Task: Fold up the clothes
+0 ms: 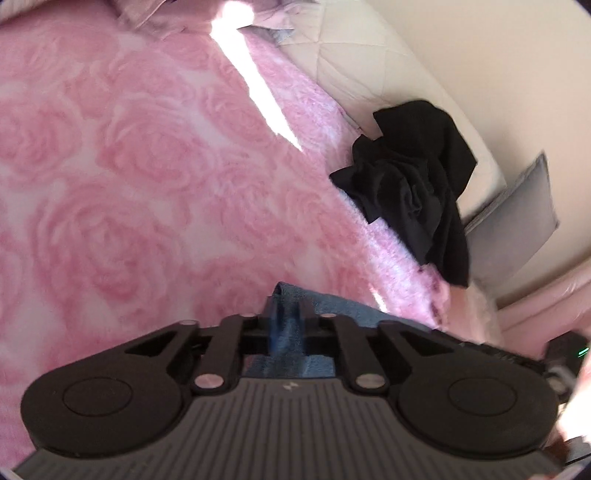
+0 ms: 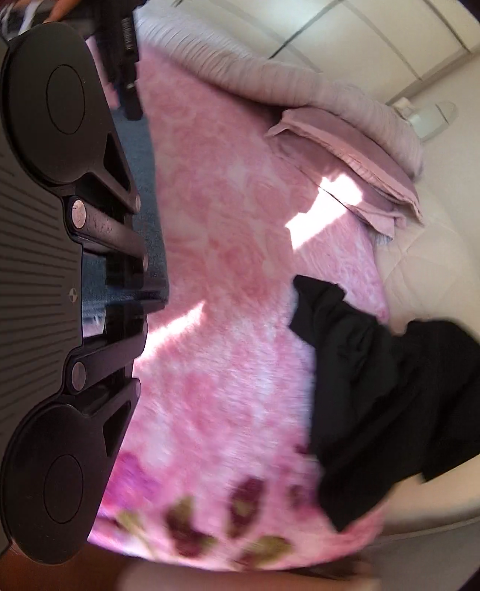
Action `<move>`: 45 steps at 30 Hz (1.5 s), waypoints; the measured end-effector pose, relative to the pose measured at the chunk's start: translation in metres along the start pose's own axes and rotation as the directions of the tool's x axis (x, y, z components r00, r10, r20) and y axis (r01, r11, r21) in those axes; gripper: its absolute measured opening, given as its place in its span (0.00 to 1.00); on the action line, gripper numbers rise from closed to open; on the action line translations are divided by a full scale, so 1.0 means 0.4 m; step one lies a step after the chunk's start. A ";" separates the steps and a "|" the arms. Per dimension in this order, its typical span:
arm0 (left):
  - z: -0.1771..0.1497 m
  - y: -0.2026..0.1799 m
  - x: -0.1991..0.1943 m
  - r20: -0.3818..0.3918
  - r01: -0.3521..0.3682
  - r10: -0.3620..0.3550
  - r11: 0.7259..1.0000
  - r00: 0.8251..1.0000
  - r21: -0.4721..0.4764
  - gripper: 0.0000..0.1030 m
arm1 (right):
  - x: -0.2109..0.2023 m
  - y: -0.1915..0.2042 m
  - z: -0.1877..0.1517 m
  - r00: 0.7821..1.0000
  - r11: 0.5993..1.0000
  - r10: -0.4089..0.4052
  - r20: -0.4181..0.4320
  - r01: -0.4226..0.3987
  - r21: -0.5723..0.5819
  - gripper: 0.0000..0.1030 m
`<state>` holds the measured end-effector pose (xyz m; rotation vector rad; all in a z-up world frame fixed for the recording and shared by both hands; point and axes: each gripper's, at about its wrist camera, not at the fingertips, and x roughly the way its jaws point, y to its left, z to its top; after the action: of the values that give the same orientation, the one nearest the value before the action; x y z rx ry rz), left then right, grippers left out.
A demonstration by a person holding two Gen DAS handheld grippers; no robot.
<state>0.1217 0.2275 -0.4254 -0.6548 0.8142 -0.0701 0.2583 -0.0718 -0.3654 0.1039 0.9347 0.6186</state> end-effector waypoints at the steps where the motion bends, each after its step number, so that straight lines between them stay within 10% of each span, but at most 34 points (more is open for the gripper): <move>1: -0.001 -0.009 0.010 0.003 -0.013 0.013 0.999 1.000 0.034 0.01 | 0.000 0.006 -0.004 1.000 1.000 -0.018 0.008 0.018 -0.017 0.00; 5: -0.010 -0.027 0.053 -0.014 -0.155 0.158 0.981 0.987 0.118 0.00 | 0.054 0.008 -0.021 0.982 0.984 -0.176 -0.066 0.174 -0.040 0.00; 8: -0.013 -0.096 0.043 0.057 -0.336 0.335 0.891 0.941 0.305 0.00 | 0.055 -0.039 -0.015 0.981 0.983 -0.142 -0.135 0.156 0.100 0.00; 15: -0.020 -0.168 -0.059 0.139 -0.181 0.152 0.957 0.979 0.227 0.00 | -0.047 0.068 0.012 0.991 0.981 -0.113 0.071 0.122 -0.149 0.05; 22: -0.047 -0.180 0.108 0.055 -0.190 0.183 0.899 0.981 0.394 0.00 | 0.091 0.163 -0.057 0.976 0.886 -0.212 0.047 0.212 -0.413 0.07; 29: -0.049 -0.193 0.181 0.030 -0.232 0.245 0.857 0.969 0.461 0.00 | 0.114 0.115 -0.019 0.985 0.943 -0.170 -0.043 0.150 -0.298 0.10; 34: -0.031 -0.171 0.048 0.044 -0.209 0.205 0.950 0.978 0.233 0.00 | 0.008 0.052 0.009 0.996 0.991 -0.083 -0.040 0.078 -0.107 0.10; 45: -0.301 -0.223 -0.161 -0.051 -0.333 0.342 0.934 0.938 0.131 0.00 | -0.197 0.145 -0.231 0.983 0.973 -0.175 -0.063 0.163 -0.161 0.10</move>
<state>0.0099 0.1132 -0.3932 -0.3920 0.9759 0.1699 0.1257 -0.0826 -0.3445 -0.1388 0.9550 0.5381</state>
